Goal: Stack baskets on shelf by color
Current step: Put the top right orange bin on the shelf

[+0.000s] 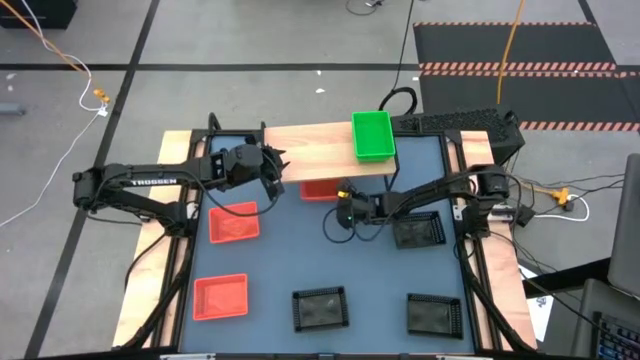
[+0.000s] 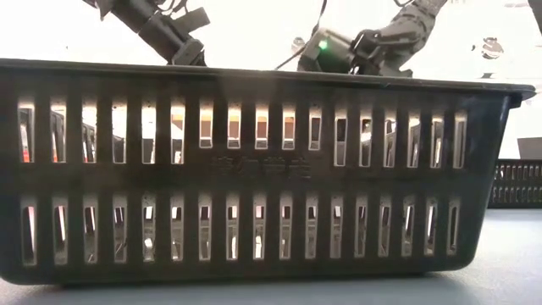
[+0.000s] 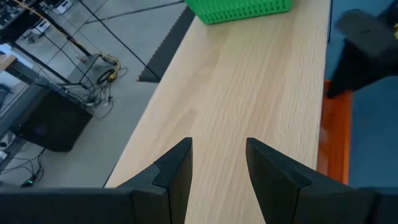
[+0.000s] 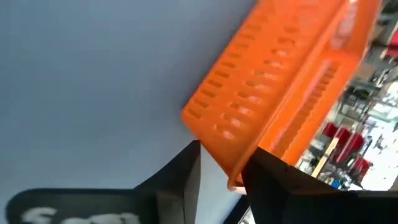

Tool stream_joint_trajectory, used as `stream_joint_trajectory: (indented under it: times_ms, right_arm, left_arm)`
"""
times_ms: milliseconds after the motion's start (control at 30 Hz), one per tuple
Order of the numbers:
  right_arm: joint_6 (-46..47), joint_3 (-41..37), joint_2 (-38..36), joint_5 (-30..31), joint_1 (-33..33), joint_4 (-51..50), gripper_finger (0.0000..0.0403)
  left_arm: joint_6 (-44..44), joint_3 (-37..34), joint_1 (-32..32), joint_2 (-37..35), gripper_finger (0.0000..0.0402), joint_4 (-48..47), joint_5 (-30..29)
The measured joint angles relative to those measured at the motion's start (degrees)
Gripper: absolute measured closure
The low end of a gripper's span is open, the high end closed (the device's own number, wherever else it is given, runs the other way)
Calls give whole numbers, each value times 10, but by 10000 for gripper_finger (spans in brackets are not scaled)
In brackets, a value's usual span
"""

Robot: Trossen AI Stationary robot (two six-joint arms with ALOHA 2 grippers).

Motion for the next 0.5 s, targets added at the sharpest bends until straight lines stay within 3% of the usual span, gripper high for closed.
stream_joint_trajectory:
  times_ms: [100,200,367,500]
  right_arm:
    - [33,13,-9,-27,21,-4,322]
    - [137,63,-10,-64,38,-45,334]
    - [314,159,-6,-203,47,-182,339]
    - [413,184,-5,-286,47,-228,339]
  left_arm:
    - [0,0,0,0,250,0,0]
    - [3,0,0,0,250,4,0]
    - [5,0,0,0,250,20,8]
    - [1,0,0,0,250,21,20]
